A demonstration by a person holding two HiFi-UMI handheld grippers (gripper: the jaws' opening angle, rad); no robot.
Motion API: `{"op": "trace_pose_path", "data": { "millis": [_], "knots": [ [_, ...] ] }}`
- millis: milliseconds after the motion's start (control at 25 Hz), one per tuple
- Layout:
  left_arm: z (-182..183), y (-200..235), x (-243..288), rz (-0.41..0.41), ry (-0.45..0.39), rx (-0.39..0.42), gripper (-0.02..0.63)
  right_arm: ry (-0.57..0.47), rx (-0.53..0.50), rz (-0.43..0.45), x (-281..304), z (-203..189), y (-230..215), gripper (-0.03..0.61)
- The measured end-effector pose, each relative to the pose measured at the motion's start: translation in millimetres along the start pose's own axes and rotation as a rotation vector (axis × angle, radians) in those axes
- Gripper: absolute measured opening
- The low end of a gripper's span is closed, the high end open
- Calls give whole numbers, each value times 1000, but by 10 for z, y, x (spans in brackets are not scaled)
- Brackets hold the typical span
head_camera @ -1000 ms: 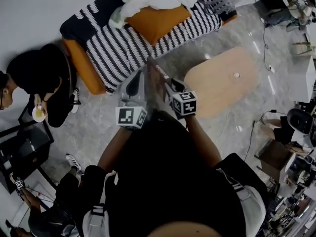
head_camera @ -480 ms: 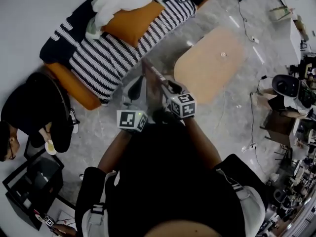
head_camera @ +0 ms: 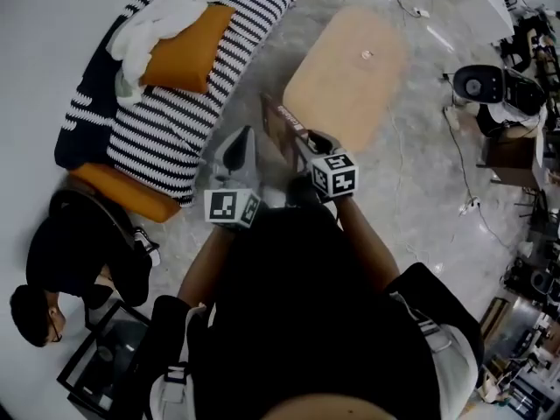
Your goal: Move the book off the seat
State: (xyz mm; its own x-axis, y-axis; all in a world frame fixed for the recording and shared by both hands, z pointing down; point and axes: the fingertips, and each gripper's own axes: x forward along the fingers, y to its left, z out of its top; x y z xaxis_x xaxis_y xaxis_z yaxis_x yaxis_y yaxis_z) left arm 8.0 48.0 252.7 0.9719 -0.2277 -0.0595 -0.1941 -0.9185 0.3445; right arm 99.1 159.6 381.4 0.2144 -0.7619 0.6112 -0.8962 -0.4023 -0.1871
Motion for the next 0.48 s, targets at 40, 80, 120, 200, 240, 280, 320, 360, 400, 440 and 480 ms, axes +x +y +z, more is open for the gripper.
{"op": "trace_pose_path", "data": {
  "millis": [40,80,120,200,240,280,320,360,400,440,480],
  "knots": [
    [-40,-88,46,-14,7,-6,5,-6,13,-16,-51,-34,-110,140],
    [-85,-174,95,-26,15,-9,5,-10,24,-32,-98,-68,-218,139],
    [-132,-263,151,-37,24,-9,5,-13,33,-45,-143,-96,-325,139],
    [-227,-451,261,-60,40,-6,6,-16,45,-66,-241,-147,-528,140],
    [-272,-546,306,-73,49,-4,6,-15,50,-75,-296,-178,-620,139],
    [-309,-636,347,-85,57,2,5,-14,54,-84,-350,-211,-705,140],
    [-336,-718,387,-97,63,9,6,-13,61,-91,-402,-243,-786,140],
    [-354,-793,429,-108,68,17,5,-14,68,-97,-451,-270,-863,139],
    [-366,-860,475,-116,73,25,5,-15,77,-102,-497,-293,-939,138],
    [-379,-921,526,-123,79,32,6,-17,87,-107,-537,-316,-1016,140],
    [-398,-977,587,-130,86,38,6,-19,99,-112,-571,-340,-1100,139]
  ]
}}
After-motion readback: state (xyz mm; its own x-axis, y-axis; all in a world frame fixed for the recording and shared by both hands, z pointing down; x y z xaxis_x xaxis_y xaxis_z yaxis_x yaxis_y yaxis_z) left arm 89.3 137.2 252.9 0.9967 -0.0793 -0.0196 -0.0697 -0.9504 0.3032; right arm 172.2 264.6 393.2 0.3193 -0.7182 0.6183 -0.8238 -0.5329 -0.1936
